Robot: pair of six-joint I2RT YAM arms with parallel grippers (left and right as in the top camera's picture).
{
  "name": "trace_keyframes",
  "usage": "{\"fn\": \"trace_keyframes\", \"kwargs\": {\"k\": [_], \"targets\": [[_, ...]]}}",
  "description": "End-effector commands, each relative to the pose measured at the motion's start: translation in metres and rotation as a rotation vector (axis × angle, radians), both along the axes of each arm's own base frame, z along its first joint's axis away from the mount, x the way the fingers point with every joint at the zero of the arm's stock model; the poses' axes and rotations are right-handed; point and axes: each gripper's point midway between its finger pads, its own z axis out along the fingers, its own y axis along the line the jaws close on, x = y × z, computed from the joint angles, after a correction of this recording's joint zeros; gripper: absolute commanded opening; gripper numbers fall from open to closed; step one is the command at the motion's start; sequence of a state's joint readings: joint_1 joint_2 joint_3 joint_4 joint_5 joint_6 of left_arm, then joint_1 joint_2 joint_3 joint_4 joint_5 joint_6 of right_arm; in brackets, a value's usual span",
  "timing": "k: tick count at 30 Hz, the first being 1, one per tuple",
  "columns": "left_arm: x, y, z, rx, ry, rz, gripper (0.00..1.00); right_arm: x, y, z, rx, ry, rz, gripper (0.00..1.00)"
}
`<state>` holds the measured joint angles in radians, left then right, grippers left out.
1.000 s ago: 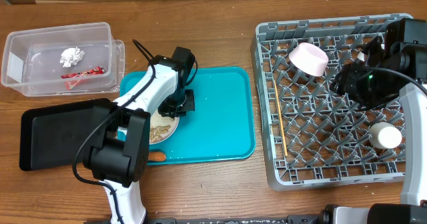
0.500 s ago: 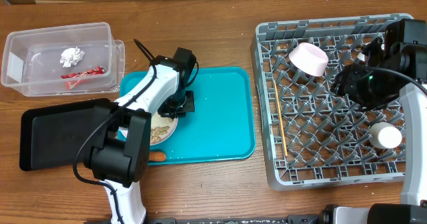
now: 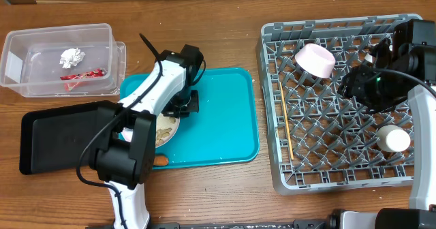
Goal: Sort waste into correct bins and load items into the dishwasher
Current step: 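Grasp the rim of the white plate with the left gripper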
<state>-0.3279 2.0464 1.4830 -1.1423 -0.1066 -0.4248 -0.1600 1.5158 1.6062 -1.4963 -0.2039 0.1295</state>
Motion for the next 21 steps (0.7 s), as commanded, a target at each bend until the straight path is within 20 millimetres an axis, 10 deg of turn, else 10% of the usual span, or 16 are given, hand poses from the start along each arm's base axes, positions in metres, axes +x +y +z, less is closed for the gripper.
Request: {"fn": "trace_keyframes", "kwargs": {"k": [1, 21], "targets": [[0.013, -0.003, 0.01, 0.034, -0.042, -0.006, 0.04, 0.0, 0.0, -0.001, -0.006, 0.0, 0.008, 0.55], [0.005, 0.007, 0.059, 0.133, -0.002, 0.031, 0.04, -0.001, -0.003, -0.001, -0.024, 0.003, 0.004, 0.55]]}}
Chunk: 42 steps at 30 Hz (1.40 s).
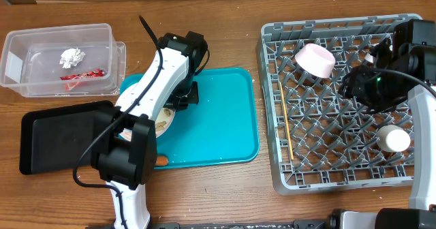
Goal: Sort waste into correct bins and load items into the dishwasher
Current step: 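Grasp the rim of the white plate with the left gripper, then lift the plate left and tip its rice and shells onto the black tray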
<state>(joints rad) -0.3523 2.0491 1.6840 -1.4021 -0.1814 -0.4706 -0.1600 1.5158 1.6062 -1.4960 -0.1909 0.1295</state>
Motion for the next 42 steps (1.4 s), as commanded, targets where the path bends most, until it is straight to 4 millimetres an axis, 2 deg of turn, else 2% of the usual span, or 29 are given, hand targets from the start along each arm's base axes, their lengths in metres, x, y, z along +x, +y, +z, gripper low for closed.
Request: {"fn": "trace_keyframes", "kwargs": {"k": [1, 6, 14, 17, 21, 27, 31, 42], "targets": [[0.004, 0.003, 0.007, 0.042, -0.023, 0.03, 0.04, -0.001, -0.001, -0.001, -0.011, 0.001, 0.007, 0.55], [-0.007, 0.006, 0.022, 0.039, -0.013, 0.039, 0.04, -0.001, -0.001, -0.001, -0.012, 0.001, 0.007, 0.55], [-0.025, 0.012, 0.082, -0.009, -0.127, 0.054, 0.04, -0.003, -0.001, -0.001, -0.01, 0.01, 0.007, 0.55], [-0.041, 0.018, 0.104, -0.02, -0.156, 0.057, 0.04, -0.004, -0.001, -0.001, -0.009, 0.014, 0.006, 0.55], [-0.061, 0.026, 0.116, -0.022, -0.162, 0.057, 0.04, -0.005, 0.0, -0.002, -0.008, 0.02, 0.006, 0.55], [-0.083, 0.041, 0.111, -0.014, -0.14, 0.085, 0.04, -0.007, 0.0, -0.002, -0.007, 0.027, 0.006, 0.55], [-0.085, 0.047, 0.102, -0.06, -0.126, 0.091, 0.04, -0.007, 0.0, -0.002, -0.007, 0.028, 0.006, 0.55], [-0.058, 0.074, 0.097, -0.256, -0.173, 0.123, 0.04, -0.008, 0.0, -0.002, -0.006, 0.034, 0.006, 0.55]]}}
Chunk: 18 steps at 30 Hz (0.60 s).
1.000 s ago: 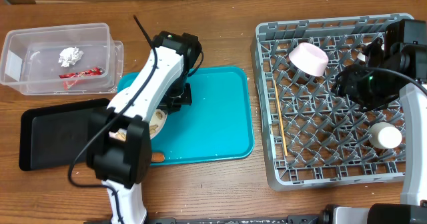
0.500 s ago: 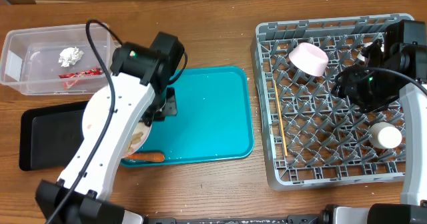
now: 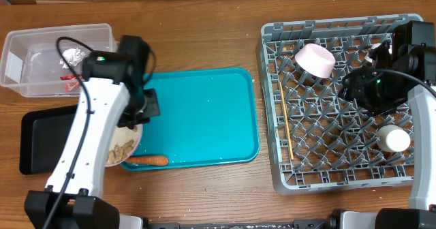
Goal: Sort waste into correct bins and load items into the dishwasher
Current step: 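Lift the plate left and tip its rice and shells onto the black tray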
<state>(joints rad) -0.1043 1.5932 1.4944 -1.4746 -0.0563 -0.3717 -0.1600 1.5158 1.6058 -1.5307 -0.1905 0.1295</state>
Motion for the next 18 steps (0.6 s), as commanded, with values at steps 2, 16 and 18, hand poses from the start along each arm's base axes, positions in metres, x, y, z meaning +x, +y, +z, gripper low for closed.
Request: {"fn": "trace_keyframes", "kwargs": {"k": [2, 16, 18], "targets": [[0.006, 0.013, 0.008, -0.102, -0.056, -0.021, 0.04, 0.0, -0.001, -0.001, -0.011, 0.0, 0.007, 0.55], [0.041, 0.078, 0.007, -0.292, -0.233, 0.096, 0.04, 0.0, -0.001, -0.001, -0.011, -0.001, 0.007, 0.55], [0.046, 0.087, 0.003, -0.326, -0.25, 0.12, 0.04, 0.0, -0.001, -0.001, -0.011, -0.001, 0.007, 0.55]]}}
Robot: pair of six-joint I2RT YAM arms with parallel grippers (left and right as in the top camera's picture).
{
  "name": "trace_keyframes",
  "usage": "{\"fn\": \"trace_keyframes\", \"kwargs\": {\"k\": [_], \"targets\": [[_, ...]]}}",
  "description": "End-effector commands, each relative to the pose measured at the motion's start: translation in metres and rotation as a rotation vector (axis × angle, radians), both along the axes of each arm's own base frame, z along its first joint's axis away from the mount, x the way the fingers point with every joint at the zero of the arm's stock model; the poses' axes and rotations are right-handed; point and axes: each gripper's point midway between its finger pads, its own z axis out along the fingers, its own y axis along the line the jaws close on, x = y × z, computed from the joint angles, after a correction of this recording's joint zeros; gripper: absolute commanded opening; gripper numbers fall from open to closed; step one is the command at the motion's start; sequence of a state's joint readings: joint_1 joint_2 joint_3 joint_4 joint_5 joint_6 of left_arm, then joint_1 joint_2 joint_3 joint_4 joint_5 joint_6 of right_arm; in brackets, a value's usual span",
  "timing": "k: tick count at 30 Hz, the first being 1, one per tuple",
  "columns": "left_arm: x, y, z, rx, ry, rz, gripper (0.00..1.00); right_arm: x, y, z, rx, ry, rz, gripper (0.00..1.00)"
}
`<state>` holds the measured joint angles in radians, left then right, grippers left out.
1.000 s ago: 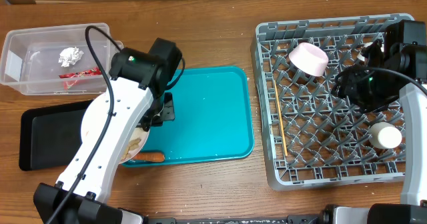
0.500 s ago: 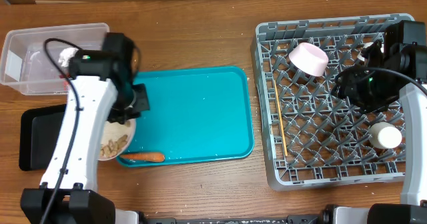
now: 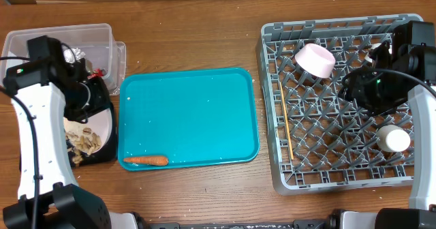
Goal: Sort waste into correct bins and load items into the dishwasher
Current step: 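Lift the plate left and tip its rice and shells onto the black tray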
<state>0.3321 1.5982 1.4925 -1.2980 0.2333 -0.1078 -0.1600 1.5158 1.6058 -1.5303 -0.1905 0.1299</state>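
Note:
My left gripper (image 3: 87, 101) is shut on the far rim of a white plate (image 3: 94, 135). The plate carries food scraps (image 3: 84, 144) and hangs over the black bin (image 3: 107, 106) at the table's left. An orange carrot (image 3: 145, 160) lies at the front left corner of the teal tray (image 3: 194, 113). On the right, the grey dish rack (image 3: 300, 174) holds a pink bowl (image 3: 315, 59), a wooden chopstick (image 3: 287, 129) and a white cup (image 3: 394, 139). My right gripper (image 3: 357, 86) hovers over the rack's right side; its fingers are too dark to read.
A clear plastic tub (image 3: 41, 41) stands at the back left, with crumpled foil (image 3: 76, 50) and a red wrapper inside. The left arm covers most of the black bin. Bare wooden table (image 3: 204, 24) runs along the back.
My left gripper has carried the plate further left, off the tray's left edge and over the black bin. The carrot stays on the tray. The right arm has not moved.
At first my left gripper was at the plate on the tray's left part. It stayed there, a little further back. Then the plate was at the tray's left edge and the carrot lay bare. Now the plate is over the black bin.

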Motion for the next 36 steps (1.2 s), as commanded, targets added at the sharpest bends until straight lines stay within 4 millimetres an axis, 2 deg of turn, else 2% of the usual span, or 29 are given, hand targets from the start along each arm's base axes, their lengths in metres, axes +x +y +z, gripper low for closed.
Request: {"fn": "trace_keyframes", "kwargs": {"k": [1, 7, 12, 19, 26, 30, 32, 36], "targets": [[0.009, 0.004, -0.004, -0.097, -0.045, -0.024, 0.04, 0.0, -0.001, -0.001, -0.011, -0.001, 0.007, 0.55], [0.012, 0.005, -0.004, -0.294, -0.108, 0.005, 0.04, 0.0, -0.001, -0.001, -0.011, -0.001, 0.007, 0.55], [0.01, 0.009, 0.005, -0.428, -0.203, 0.002, 0.04, 0.0, -0.001, -0.001, -0.011, -0.001, 0.007, 0.55], [-0.001, 0.028, 0.011, -0.496, -0.28, 0.037, 0.04, 0.0, -0.001, -0.001, -0.011, -0.001, 0.007, 0.55], [-0.004, 0.046, 0.034, -0.583, -0.441, 0.062, 0.04, 0.0, -0.001, -0.001, -0.011, -0.001, 0.007, 0.55], [-0.009, 0.058, 0.033, -0.567, -0.451, 0.092, 0.04, 0.0, -0.001, -0.001, -0.012, -0.002, 0.007, 0.55], [-0.012, 0.058, 0.031, -0.569, -0.43, 0.105, 0.04, 0.001, -0.001, 0.0, -0.012, -0.005, 0.007, 0.55], [-0.009, 0.052, 0.04, -0.597, -0.486, 0.065, 0.04, 0.001, -0.001, 0.0, -0.012, -0.005, 0.007, 0.55]]}}
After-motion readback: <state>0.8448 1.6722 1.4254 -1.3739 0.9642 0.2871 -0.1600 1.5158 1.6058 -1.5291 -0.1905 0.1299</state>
